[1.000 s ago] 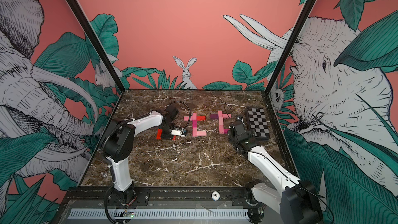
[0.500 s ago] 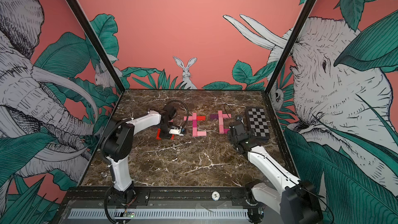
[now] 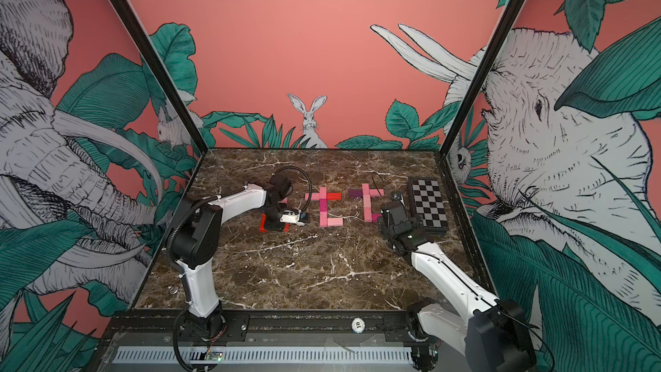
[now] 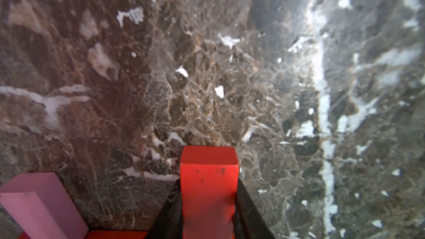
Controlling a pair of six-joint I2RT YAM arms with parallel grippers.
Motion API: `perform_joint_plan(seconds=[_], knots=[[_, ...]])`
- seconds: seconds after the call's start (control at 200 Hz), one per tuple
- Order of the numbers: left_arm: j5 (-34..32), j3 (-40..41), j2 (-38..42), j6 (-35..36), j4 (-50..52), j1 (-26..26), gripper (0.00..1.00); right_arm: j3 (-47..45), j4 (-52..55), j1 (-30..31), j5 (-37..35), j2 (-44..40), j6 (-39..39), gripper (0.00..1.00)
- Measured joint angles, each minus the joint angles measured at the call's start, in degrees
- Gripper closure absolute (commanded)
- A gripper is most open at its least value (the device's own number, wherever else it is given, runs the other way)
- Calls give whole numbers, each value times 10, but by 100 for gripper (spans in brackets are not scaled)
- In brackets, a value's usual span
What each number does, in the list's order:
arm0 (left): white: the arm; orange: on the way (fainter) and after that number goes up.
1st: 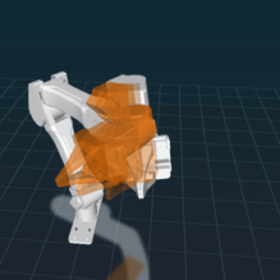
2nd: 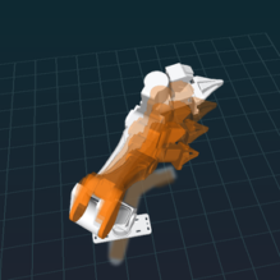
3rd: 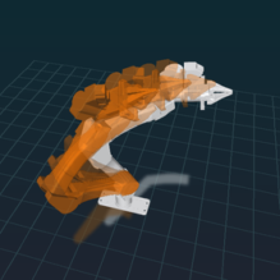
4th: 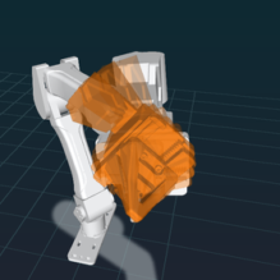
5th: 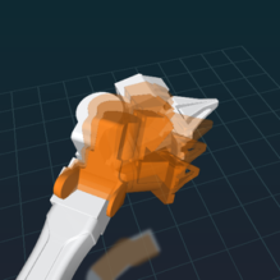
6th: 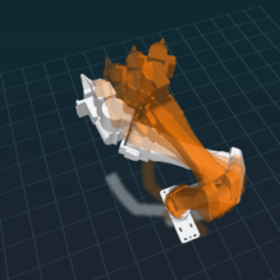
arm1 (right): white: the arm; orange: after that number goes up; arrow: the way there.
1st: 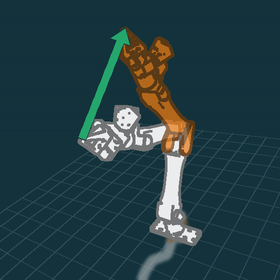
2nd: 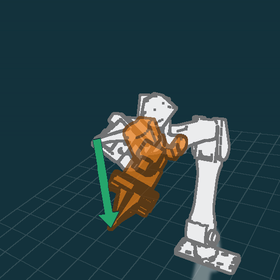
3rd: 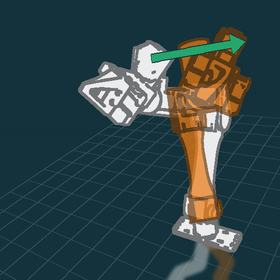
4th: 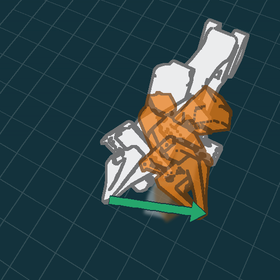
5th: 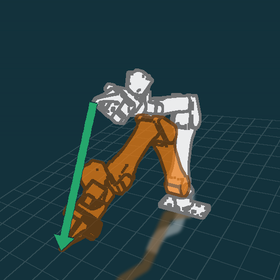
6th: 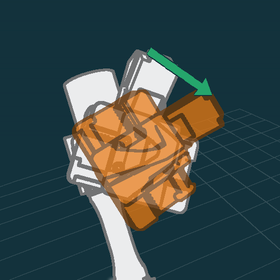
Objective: Assemble the letter t with building blocks
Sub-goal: Assemble the building block at the center of the board.
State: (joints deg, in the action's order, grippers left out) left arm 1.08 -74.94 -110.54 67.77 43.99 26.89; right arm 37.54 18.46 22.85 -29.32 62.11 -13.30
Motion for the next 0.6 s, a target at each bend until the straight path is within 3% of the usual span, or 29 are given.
perform_joint_plan(seconds=[0.6], knots=[[-1,12,10,0,0,-13,79,0,-2,0,0,0,0,1]])
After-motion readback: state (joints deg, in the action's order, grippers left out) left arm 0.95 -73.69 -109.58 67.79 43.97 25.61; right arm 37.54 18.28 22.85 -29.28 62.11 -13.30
